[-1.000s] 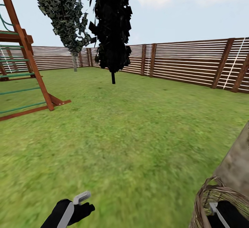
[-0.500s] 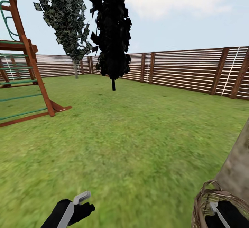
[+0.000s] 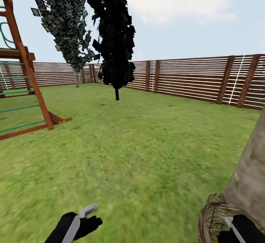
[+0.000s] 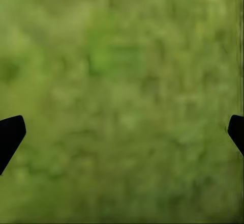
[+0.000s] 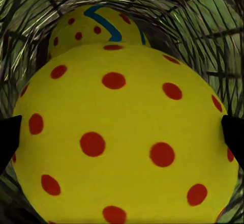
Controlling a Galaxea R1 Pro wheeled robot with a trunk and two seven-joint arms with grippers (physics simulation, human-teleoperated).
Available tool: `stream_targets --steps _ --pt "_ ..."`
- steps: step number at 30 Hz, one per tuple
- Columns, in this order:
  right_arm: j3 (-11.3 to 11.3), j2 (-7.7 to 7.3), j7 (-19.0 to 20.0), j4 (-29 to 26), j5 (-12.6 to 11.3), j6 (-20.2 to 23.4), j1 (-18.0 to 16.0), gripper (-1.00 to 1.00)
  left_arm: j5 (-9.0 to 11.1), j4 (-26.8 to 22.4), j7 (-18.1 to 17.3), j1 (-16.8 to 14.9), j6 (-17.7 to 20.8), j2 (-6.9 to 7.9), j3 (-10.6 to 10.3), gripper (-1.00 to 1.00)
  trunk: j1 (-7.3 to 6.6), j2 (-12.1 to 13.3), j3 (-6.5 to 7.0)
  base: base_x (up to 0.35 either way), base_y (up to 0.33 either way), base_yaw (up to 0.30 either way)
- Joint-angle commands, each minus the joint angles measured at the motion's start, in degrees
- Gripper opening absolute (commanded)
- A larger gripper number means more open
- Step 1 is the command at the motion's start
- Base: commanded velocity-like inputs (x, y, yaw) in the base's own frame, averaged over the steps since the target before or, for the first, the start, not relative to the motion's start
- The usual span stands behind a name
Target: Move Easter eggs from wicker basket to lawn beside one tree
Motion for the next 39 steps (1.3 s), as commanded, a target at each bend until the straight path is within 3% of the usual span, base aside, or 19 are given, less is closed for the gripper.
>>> stream_targets --steps 1,39 --pt "-0.24 0.02 0.35 -0.04 0.38 0.23 -0.02 -1.0 0.59 -0.11 0.49 -0.02 0.31 -0.13 0.18 1.0 -0.24 0.39 0.12 0.0 0.0 -0.232" --pt "-0.27 0.02 0.24 0.05 0.38 0.16 0.01 -1.0 0.59 -0.03 0.49 0.0 0.31 -0.66 0.18 1.0 -8.58 15.63 6.94 0.0 0.0 -0.004"
